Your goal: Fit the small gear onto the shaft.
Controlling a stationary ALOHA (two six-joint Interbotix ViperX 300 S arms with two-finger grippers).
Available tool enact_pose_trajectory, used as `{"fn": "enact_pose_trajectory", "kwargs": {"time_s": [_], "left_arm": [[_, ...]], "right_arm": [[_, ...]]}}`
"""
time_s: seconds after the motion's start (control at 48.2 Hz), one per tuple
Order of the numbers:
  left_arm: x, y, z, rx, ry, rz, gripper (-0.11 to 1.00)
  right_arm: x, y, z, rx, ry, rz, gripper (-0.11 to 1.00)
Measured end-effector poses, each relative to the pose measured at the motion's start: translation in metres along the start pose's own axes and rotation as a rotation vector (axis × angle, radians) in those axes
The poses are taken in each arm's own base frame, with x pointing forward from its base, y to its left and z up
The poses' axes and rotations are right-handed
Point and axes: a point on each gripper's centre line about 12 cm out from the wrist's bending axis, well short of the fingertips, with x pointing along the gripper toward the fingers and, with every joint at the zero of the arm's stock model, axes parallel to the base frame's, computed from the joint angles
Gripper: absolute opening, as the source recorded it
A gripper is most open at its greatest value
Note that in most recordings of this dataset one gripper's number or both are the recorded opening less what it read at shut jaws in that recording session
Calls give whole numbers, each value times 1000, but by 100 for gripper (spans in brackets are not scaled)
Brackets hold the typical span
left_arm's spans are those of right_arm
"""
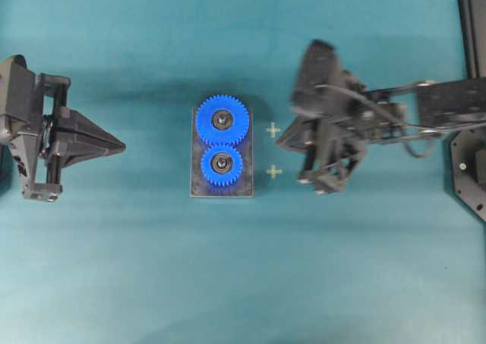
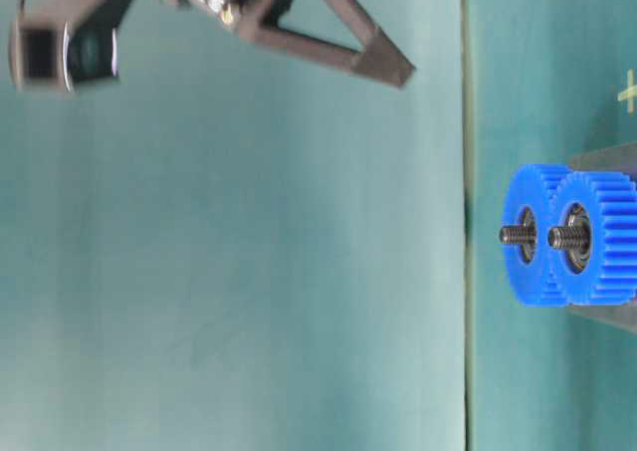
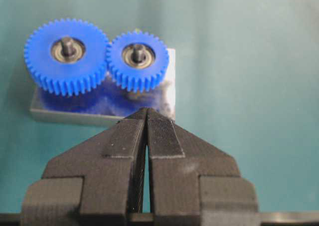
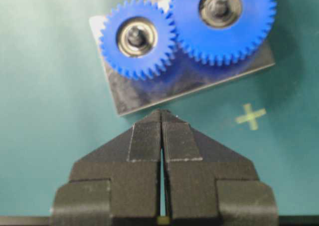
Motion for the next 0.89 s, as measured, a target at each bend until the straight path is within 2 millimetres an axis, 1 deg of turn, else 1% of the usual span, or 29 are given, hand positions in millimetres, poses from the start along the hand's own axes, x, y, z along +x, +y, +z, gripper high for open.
{"fn": "enact_pose_trajectory", "kwargs": {"time_s": [0.104, 0.249, 0.415, 0.581, 0.892], "left_arm": [[0, 0, 0, -2, -2, 1, 0], [0, 0, 1, -2, -12, -1, 0], [0, 0, 4, -2, -34, -2, 0], [0, 0, 4, -4, -35, -2, 0], [1, 0, 2, -9, -50, -6, 0]], "right_arm": [[-6, -3, -10, -45, -51, 23, -1], [-16, -4, -16, -93, -141, 61, -1], [-17, -9, -34, -115, -167, 76, -1], [-17, -10, -39, -117, -172, 79, -1], [-17, -10, -39, -118, -173, 81, -1]]}}
